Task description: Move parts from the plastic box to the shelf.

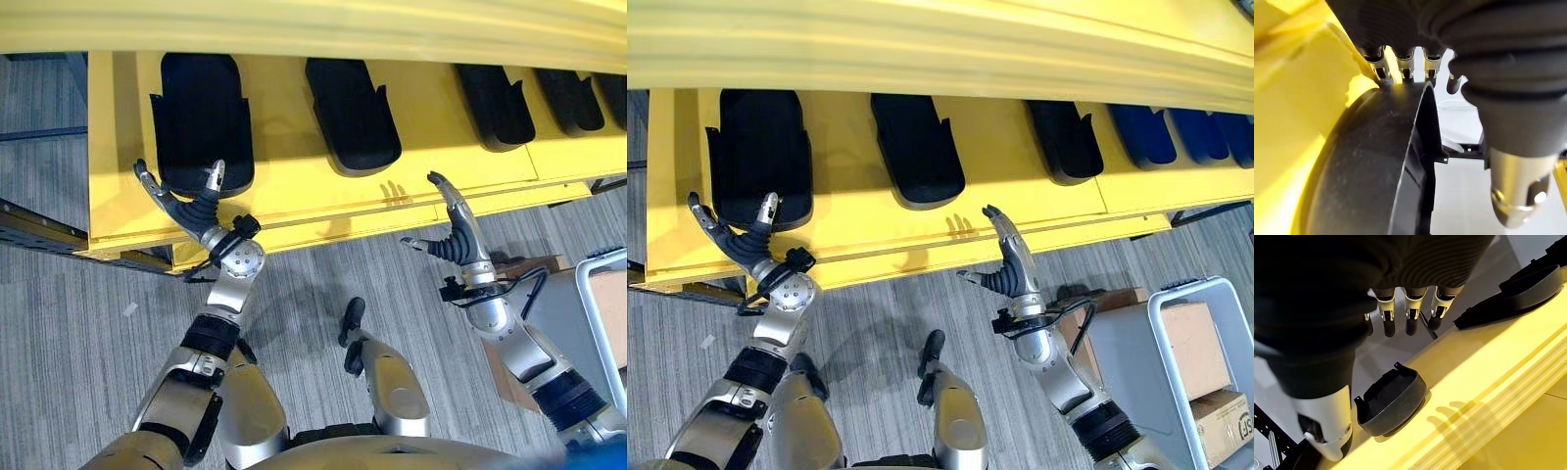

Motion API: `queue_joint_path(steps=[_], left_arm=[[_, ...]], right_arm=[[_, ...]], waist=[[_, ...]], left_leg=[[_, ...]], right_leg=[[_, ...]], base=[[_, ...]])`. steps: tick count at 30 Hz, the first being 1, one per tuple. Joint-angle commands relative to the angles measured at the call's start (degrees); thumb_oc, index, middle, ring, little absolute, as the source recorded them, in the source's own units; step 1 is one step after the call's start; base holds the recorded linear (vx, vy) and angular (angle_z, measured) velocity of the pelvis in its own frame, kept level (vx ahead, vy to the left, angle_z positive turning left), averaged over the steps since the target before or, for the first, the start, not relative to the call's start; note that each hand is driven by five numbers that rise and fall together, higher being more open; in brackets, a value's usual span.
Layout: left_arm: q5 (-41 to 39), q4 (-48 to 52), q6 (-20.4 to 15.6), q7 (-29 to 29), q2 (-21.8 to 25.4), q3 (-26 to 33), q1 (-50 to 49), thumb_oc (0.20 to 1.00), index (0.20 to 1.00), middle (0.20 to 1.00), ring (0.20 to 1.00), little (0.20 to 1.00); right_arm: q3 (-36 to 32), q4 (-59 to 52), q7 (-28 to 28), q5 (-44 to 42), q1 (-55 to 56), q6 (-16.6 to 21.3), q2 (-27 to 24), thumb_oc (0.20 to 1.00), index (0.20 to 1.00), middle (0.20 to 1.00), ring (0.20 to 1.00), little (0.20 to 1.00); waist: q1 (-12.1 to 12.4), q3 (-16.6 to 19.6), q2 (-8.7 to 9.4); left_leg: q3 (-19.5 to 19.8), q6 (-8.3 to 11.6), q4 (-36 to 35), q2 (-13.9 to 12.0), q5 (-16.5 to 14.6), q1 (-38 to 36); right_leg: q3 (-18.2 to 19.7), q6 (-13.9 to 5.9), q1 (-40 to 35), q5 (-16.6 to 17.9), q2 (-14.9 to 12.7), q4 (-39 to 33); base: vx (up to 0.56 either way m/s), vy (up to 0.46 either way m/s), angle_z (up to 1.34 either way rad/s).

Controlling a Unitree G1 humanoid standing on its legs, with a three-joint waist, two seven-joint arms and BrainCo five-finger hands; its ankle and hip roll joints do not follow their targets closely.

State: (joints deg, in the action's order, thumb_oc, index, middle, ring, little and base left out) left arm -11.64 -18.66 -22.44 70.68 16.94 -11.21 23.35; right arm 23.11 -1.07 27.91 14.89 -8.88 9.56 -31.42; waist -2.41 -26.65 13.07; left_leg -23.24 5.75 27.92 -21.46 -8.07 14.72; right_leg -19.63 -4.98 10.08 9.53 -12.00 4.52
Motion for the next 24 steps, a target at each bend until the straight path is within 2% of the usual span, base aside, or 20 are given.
queue_joint_path(steps=[1,5,12,20,23,24], left_arm=[[5.1,5.4,-6.7,2.4,-0.8,0.6,-1.3,1.0,1.0,1.0,1.0,1.0],[7.0,8.4,-8.8,2.1,0.3,1.9,-1.0,1.0,1.0,1.0,1.0,1.0],[12.6,13.4,-8.9,0.7,1.8,1.6,-1.7,1.0,1.0,1.0,1.0,1.0],[22.2,17.6,-9.5,8.6,3.2,2.6,-3.8,1.0,1.0,1.0,1.0,1.0],[23.8,19.1,-8.3,7.9,4.7,3.6,-5.8,1.0,1.0,1.0,1.0,1.0],[22.4,19.9,-8.2,5.4,5.5,4.2,-7.1,1.0,1.0,1.0,1.0,1.0]], right_arm=[[-1.2,-3.5,1.5,0.7,-0.5,2.3,-1.8,1.0,1.0,1.0,1.0,1.0],[-1.7,-4.0,0.9,1.1,0.5,1.9,-2.4,1.0,1.0,1.0,1.0,1.0],[-2.1,-4.9,-0.5,1.3,1.3,1.7,-2.6,1.0,1.0,1.0,1.0,1.0],[-2.8,-5.5,-0.3,2.4,2.6,2.7,-2.7,1.0,1.0,1.0,1.0,1.0],[-3.2,-6.0,-0.5,2.7,3.0,2.8,-3.0,1.0,1.0,1.0,1.0,1.0],[-3.6,-6.5,-0.7,2.8,3.4,2.8,-3.1,1.0,1.0,1.0,1.0,1.0]], waist=[[0.2,-0.5,-3.18],[-0.2,-0.1,-3.71],[-0.6,0.2,-4.16],[-0.4,0.7,-4.63],[0.1,0.9,-5.0],[0.4,1.2,-5.2]], left_leg=[[-0.9,-1.09,-7.9,4.1,3.5,-3.8],[-1.3,-1.13,-8.1,4.3,3.5,-4.2],[-1.9,-1.19,-8.4,4.4,3.5,-4.5],[-1.7,-1.34,-9.7,5.3,3.7,-5.3],[-1.4,-1.17,-10.8,5.7,4.1,-5.9],[-1.2,-1.0,-11.5,5.9,4.4,-6.2]], right_leg=[[-0.1,-3.33,-3.1,-10.0,0.2,7.8],[0.0,-3.28,-3.4,-10.1,0.0,7.8],[0.2,-3.23,-3.3,-10.3,-0.3,8.0],[0.4,-3.16,-3.7,-10.6,-0.3,7.7],[0.2,-3.0,-4.2,-10.8,-0.2,7.4],[0.0,-2.88,-4.5,-11.0,-0.2,7.2]], base=[[0.0,0.0,0.0],[0.02,0.029,-0.04],[0.0,0.021,-0.01],[0.0,0.0,0.0],[0.01,-0.028,0.0],[0.02,-0.044,0.03]])
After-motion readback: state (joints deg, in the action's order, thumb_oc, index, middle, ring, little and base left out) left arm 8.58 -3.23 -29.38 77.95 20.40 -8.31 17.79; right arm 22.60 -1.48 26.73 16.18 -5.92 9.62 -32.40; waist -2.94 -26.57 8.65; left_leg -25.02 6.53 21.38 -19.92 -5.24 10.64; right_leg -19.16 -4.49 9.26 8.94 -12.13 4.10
